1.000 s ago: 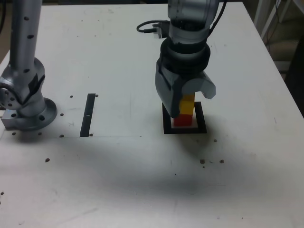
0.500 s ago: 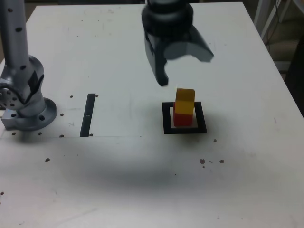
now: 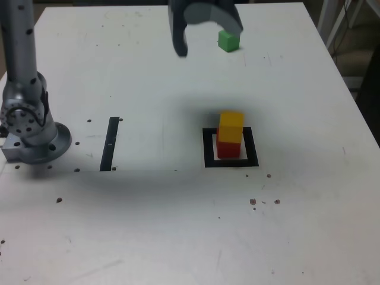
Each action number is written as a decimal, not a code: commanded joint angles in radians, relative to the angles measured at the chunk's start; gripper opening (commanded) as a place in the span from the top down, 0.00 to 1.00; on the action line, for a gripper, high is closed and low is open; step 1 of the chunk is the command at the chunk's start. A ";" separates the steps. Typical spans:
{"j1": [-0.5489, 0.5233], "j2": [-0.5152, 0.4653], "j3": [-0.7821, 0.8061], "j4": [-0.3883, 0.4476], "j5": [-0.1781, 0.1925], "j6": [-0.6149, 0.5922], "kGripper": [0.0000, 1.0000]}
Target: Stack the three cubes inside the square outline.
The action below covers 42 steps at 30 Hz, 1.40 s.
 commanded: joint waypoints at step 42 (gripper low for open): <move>0.453 0.642 -0.847 0.200 -0.018 0.151 0.03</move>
